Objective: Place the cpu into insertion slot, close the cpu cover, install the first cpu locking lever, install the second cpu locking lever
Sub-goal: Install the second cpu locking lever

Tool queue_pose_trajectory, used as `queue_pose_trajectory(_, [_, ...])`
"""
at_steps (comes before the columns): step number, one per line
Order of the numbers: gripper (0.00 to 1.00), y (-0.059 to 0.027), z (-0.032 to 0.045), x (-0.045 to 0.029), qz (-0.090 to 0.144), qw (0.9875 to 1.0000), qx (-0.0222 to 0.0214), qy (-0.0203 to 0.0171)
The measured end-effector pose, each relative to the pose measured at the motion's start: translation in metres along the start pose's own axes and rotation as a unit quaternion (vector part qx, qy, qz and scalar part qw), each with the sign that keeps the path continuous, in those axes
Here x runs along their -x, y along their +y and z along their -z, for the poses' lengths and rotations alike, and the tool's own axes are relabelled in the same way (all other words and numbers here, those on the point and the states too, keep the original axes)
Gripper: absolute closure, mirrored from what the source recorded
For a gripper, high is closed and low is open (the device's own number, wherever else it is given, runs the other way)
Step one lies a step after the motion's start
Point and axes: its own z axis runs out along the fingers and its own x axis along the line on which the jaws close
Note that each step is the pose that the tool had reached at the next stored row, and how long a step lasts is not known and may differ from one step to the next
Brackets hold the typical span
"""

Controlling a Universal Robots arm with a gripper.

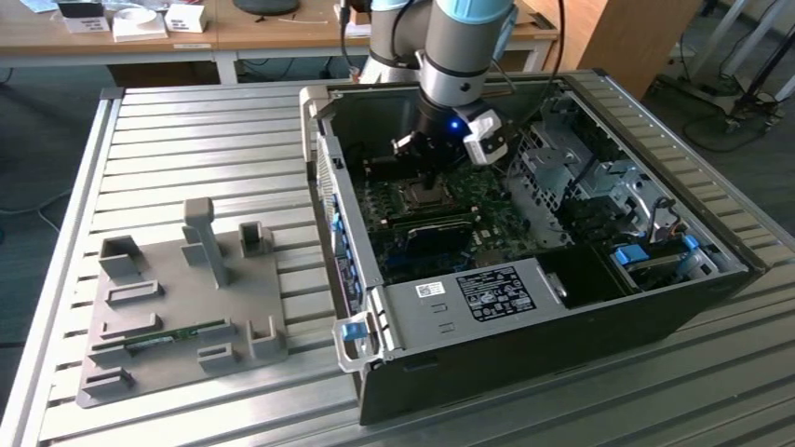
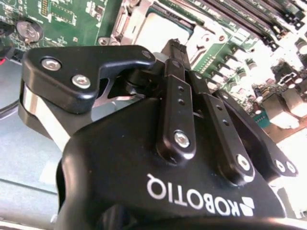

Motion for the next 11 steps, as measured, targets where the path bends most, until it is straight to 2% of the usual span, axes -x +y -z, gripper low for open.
queue_pose_trajectory(4, [0.89,0.0005,-0.0002,0.0031,0.0,1.0,0.0,0.0])
queue_pose_trajectory(11, [0.89,0.0006,-0.0002,0.0032,0.0,1.0,0.0002,0.0])
